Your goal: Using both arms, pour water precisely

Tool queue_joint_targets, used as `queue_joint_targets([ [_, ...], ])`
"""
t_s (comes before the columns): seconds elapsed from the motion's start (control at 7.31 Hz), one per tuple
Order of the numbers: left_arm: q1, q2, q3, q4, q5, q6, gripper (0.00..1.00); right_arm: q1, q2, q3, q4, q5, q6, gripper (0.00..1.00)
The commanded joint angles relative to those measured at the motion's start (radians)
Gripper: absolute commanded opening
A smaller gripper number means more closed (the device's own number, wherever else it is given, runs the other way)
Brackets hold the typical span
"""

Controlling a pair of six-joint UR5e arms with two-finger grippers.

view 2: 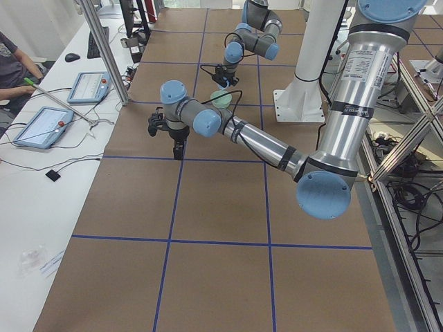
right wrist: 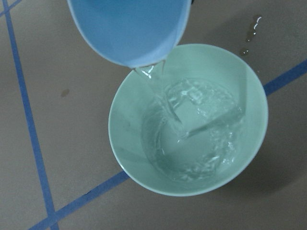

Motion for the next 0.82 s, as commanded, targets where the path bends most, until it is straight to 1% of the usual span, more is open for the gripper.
queue_joint_targets([
  [0.0,-0.001,0.001,0.002,0.000,0.000,0.000,0.99,-0.004,0.010,-0.007,-0.012,-0.016,-0.003,0.33],
  [0.27,-0.001,-0.001,0.000,0.000,-0.001,0.000,0.99,-0.007,0.001,0.008,0.005,-0.020,0.019,0.33],
  [0.41,-0.001,-0.001,-0.003,0.000,-0.002,0.000,0.99,-0.007,-0.035,0.049,0.067,-0.020,0.063,0.33],
  [0.55,-0.005,-0.001,-0.006,0.002,-0.002,-0.001,0.99,-0.007,-0.101,0.112,0.154,-0.010,0.089,0.33],
  [0.68,-0.005,-0.002,-0.009,0.003,-0.003,-0.002,0.99,-0.002,-0.120,0.170,0.163,0.009,0.110,0.33],
])
